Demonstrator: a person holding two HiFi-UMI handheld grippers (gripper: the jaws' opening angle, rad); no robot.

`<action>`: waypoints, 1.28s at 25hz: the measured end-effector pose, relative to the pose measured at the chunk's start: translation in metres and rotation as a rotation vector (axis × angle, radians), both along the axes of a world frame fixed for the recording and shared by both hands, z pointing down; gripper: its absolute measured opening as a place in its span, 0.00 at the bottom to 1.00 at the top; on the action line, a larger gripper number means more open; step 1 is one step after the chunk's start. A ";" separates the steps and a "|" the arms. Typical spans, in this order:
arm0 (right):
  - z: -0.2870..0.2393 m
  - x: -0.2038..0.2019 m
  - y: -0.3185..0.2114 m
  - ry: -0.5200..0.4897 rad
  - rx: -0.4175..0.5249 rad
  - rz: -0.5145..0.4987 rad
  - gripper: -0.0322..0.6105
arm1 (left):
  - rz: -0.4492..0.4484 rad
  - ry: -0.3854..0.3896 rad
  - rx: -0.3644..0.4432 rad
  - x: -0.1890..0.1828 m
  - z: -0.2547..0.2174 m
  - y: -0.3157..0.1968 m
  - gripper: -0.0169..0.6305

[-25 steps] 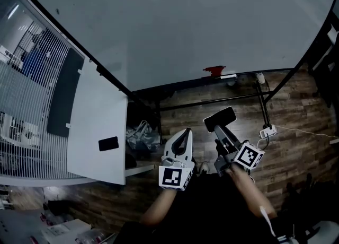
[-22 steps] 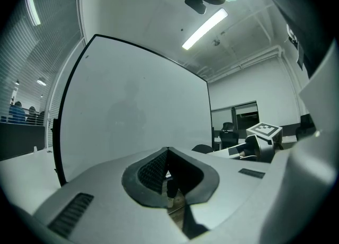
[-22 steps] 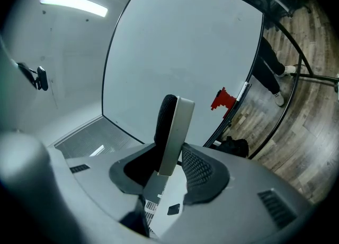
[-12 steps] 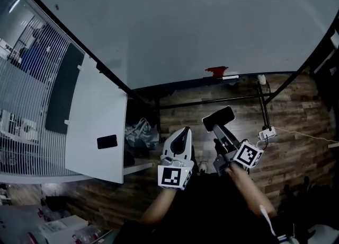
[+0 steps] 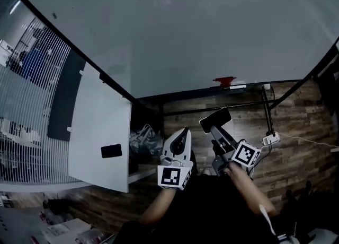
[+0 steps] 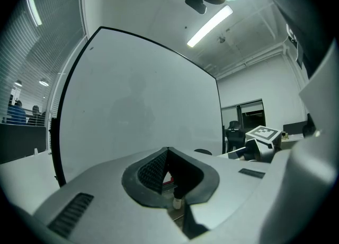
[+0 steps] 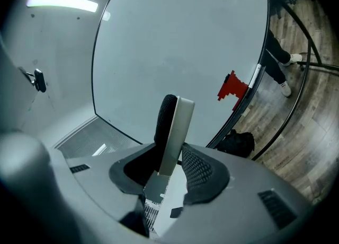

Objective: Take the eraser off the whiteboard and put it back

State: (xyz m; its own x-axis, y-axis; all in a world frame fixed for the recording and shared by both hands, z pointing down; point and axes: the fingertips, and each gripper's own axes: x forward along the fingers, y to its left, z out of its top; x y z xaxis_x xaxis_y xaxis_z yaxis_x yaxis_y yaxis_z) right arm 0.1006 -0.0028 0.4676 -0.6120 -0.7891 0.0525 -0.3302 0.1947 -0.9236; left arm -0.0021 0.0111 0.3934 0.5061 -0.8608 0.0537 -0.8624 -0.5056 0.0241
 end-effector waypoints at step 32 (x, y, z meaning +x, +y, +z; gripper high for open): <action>0.054 -0.076 -0.105 0.000 -0.100 -0.003 0.29 | -0.013 0.053 -0.060 -0.076 0.037 -0.109 0.04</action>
State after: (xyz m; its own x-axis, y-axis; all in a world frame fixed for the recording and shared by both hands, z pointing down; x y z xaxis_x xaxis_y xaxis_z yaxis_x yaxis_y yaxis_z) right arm 0.0245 -0.1078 0.5212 -0.6144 -0.7781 0.1309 -0.3297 0.1025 -0.9385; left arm -0.0781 -0.0976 0.4305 0.4984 -0.8634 0.0788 -0.8657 -0.4906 0.0997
